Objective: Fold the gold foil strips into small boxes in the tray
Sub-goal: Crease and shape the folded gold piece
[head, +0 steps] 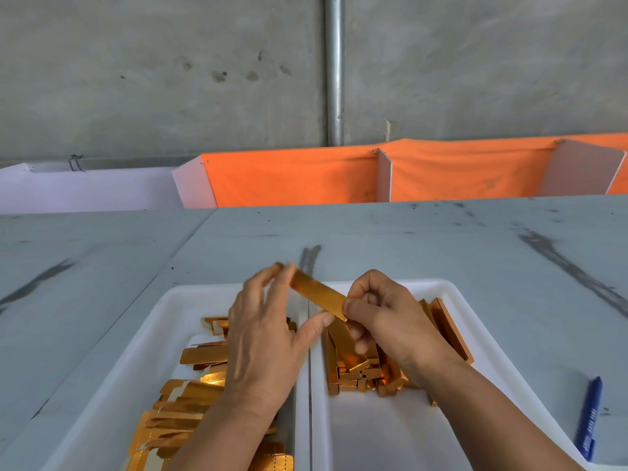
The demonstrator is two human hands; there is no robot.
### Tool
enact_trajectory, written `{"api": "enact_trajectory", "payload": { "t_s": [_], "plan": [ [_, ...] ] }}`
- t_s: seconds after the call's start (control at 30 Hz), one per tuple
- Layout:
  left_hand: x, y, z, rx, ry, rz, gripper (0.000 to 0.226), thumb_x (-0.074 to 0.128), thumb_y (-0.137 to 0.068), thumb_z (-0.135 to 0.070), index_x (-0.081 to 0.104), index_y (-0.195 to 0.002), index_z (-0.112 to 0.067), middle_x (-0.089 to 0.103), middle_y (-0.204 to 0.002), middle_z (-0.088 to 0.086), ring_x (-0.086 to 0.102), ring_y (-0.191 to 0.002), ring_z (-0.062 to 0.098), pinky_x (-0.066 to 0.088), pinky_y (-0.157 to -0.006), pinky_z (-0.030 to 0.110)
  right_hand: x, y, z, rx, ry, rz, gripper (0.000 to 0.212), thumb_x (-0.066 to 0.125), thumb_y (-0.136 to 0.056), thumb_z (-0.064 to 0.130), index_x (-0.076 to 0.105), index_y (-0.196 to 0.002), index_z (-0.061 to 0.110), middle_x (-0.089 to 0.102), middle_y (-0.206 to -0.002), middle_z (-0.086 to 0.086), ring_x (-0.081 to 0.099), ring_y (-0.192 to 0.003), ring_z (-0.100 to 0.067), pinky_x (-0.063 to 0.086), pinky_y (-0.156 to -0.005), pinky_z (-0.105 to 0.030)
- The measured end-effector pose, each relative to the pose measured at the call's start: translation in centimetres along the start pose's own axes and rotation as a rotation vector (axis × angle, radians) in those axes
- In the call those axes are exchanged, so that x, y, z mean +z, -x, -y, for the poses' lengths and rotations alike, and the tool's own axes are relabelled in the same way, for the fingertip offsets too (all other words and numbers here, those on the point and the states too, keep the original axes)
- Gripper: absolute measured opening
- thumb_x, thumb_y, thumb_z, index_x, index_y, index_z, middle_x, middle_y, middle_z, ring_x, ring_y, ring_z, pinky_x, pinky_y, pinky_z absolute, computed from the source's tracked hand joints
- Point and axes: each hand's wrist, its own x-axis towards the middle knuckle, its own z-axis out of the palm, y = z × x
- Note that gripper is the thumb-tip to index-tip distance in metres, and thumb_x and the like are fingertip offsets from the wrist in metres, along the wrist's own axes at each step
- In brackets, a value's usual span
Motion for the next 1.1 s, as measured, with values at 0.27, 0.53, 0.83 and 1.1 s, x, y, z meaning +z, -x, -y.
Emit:
{"api": "enact_trajectory", "payload": {
  "t_s": [0.27,0.53,0.83,1.1],
  "plan": [
    [0.0,-0.7,0.1,-0.473,1.188,0.211,0.025,0.042,-0.100,-0.029,0.065,-0.109,-0.027,0.072,-0.104,0.005,0.068,-0.102,0.021,0.057,-0.084,0.032,1.2,0.6,-0.1,-0.035,0.065,0.121,0.012,0.071,-0.090,0.015,0.059,-0.086,0.014,0.065,-0.060,0.000,0.063,-0.054,-0.014,0.055,-0.056,-0.026],
    [-0.1,-0.5,0.4,-0.651,1.206,0.234,0.030,0.042,-0.102,-0.024,0.057,-0.127,-0.020,0.065,-0.098,0.019,0.066,-0.089,0.024,0.054,-0.079,0.040,1.9,1.2,-0.3,-0.128,0.208,0.281,0.012,0.076,-0.086,0.029,0.068,-0.078,0.024,0.065,-0.069,0.010,0.070,-0.086,-0.010,0.059,-0.076,-0.029],
    [-0.2,0.3,-0.6,-0.260,0.787,0.389,0.033,0.041,-0.083,-0.068,0.060,-0.087,-0.042,0.053,-0.066,-0.010,0.044,-0.049,0.002,0.035,-0.046,0.016,0.6,0.4,0.1,-0.045,-0.156,0.072,0.026,0.062,-0.095,0.018,0.059,-0.118,0.031,0.065,-0.080,0.003,0.057,-0.059,-0.023,0.049,-0.056,-0.031],
    [-1.2,0.2,-0.2,-0.228,0.915,0.568,0.039,0.052,-0.089,-0.057,0.069,-0.074,-0.026,0.065,-0.070,0.003,0.057,-0.057,0.014,0.046,-0.055,0.025,0.2,0.1,-0.3,-0.089,-0.282,0.179,0.010,0.070,-0.083,0.019,0.069,-0.093,0.021,0.067,-0.089,-0.003,0.061,-0.065,-0.019,0.046,-0.051,-0.026]
  ]
}}
